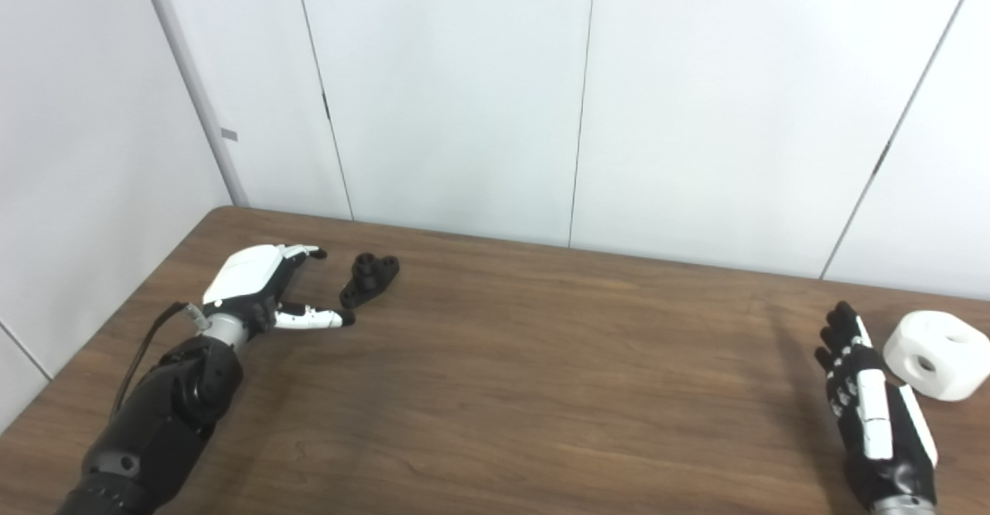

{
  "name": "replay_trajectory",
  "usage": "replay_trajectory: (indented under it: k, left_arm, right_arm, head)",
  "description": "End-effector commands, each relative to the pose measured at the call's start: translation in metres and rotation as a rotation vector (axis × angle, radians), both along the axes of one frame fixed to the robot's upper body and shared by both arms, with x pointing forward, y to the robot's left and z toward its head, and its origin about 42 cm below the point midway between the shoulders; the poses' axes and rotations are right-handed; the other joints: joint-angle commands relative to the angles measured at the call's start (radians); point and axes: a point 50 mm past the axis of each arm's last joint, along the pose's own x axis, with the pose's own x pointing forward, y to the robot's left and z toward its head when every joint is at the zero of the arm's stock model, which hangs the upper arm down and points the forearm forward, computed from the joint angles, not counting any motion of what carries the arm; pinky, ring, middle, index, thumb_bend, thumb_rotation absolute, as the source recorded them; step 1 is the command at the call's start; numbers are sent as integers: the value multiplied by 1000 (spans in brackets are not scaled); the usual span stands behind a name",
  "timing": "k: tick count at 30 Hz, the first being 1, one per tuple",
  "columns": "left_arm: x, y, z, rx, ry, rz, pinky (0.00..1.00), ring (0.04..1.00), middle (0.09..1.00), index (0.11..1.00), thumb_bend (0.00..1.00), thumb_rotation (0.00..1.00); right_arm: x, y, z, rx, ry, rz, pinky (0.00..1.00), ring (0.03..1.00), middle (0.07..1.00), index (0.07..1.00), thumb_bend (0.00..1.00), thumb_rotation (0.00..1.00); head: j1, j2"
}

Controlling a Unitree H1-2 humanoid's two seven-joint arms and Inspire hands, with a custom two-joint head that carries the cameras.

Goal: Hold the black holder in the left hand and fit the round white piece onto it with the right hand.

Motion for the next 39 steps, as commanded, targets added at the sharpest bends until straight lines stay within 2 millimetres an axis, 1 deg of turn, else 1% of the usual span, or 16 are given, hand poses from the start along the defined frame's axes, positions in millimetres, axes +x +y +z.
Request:
replay_trajectory:
  k: [1, 2, 7, 11, 16, 22, 25, 30, 33, 39]
  left_arm:
    - [12, 11, 31, 53, -56, -7, 909, 946, 903, 848, 1000, 572]
    - [13, 11, 30, 58, -48, -8, 905, 944, 900, 841, 1000, 568]
    - [18, 6, 26, 54, -27, -22, 895, 938, 889, 816, 996, 554]
    - [24, 3, 26, 57, -10, -15, 885, 928, 876, 803, 999, 565]
    - [32, 2, 22, 59, 14, 1, 886, 922, 875, 801, 1000, 594]
    - [36, -3, 17, 45, 29, -4, 880, 926, 879, 803, 988, 577]
    - [38, -6, 14, 37, 31, -13, 877, 923, 875, 798, 985, 568]
    - [44, -9, 12, 32, 45, -9, 873, 923, 877, 800, 994, 575]
    - [47, -11, 12, 26, 48, -9, 865, 923, 874, 800, 1000, 585]
    - [50, -14, 9, 16, 55, -22, 861, 923, 870, 791, 990, 553]
  right_arm:
    - [-19, -5, -24, 18, 62, -19, 1000, 1000, 1000, 1000, 401, 1000]
    - [-19, -5, -24, 20, 64, -19, 1000, 1000, 1000, 1000, 417, 1000]
    - [-21, -7, -23, 13, 75, -25, 1000, 1000, 1000, 1000, 419, 1000]
    - [-22, -7, -21, 15, 65, -25, 1000, 1000, 1000, 1000, 410, 1000]
    - [-24, -7, -18, 24, 60, -34, 1000, 1000, 1000, 1000, 387, 1000]
    - [-26, -8, -16, 28, 63, -37, 1000, 1000, 1000, 1000, 378, 1000]
    - [-27, -10, -14, 29, 61, -37, 1000, 1000, 1000, 1000, 398, 1000]
    - [-28, -9, -12, 36, 48, -28, 1000, 1000, 1000, 1000, 372, 1000]
    - [-28, -9, -12, 26, 43, -26, 1000, 1000, 1000, 1000, 391, 1000]
    - [-28, -5, -10, 14, 48, -30, 1000, 1000, 1000, 1000, 406, 1000]
  head:
    - [2, 2]
    - [3, 1]
    - [9, 3]
    - [7, 10]
    - [6, 15]
    - [7, 20]
    - [15, 21]
    - [12, 29]
    - [8, 31]
    - [-5, 32]
